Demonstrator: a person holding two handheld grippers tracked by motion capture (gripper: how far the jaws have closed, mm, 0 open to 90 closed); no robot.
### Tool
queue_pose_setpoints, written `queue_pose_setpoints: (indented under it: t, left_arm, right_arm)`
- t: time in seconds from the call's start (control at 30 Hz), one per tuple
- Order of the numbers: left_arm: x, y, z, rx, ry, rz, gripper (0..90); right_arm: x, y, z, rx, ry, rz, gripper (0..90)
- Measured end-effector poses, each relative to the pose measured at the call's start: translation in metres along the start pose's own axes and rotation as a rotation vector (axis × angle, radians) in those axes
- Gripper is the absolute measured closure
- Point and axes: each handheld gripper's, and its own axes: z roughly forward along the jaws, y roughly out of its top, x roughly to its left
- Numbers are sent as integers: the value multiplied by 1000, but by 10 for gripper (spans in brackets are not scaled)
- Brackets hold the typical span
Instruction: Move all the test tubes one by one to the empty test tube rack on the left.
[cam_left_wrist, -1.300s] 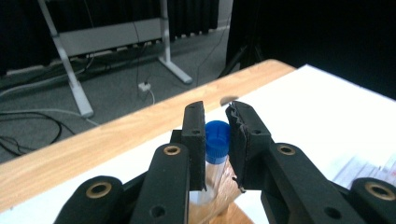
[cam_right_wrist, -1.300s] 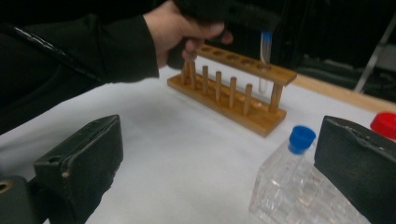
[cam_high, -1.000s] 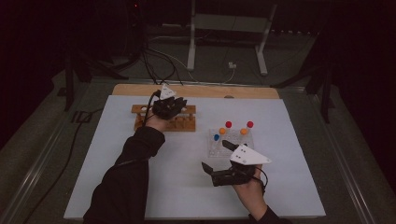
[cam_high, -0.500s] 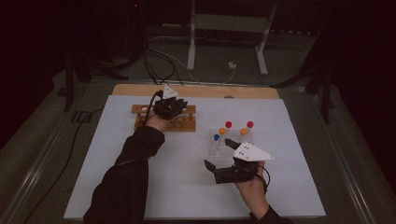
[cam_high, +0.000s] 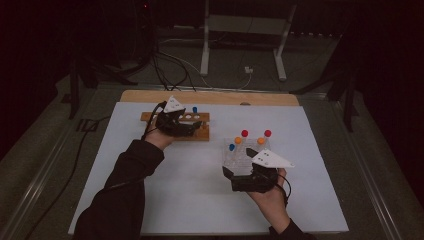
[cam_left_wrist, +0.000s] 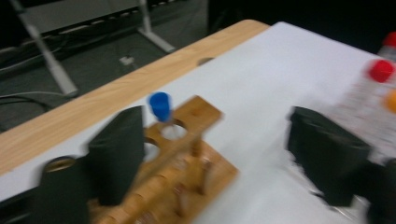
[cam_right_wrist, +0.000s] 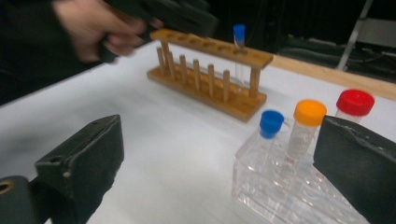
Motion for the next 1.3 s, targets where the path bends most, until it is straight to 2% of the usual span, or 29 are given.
queue_pose_setpoints:
  t: [0.1, 0.17, 0.3, 0.43, 0.67, 0.9, 1.03, 1.3]
  left_arm:
    - [-9, -6, -16, -17, -51, 3, 80]
    - [-15, -12, -27, -41, -79, -4, 49]
    - [-27, -26, -46, -64, -131, 3, 32]
    - [-39, -39, -62, -86, -147, 11, 31]
    - [-57, -62, -85, -112, -209, 1, 32]
    - [-68, -86, -91, -108, -210, -7, 32]
    - [-70, -90, -91, -93, -214, 16, 32]
    - [-70, -93, -88, -85, -223, 10, 33]
  right_arm:
    - [-2, -2, 3, 17, -13, 14, 122]
    - [-3, -3, 5, 23, -19, 26, 154]
    - [-6, -4, 7, 42, -38, 35, 242]
    - [-10, -6, 12, 75, -57, 51, 295]
    - [-16, -8, 19, 120, -83, 76, 405]
    - [-21, -8, 30, 170, -99, 77, 516]
    - [-25, -9, 37, 197, -101, 81, 579]
    - [-30, -9, 48, 213, -105, 99, 657]
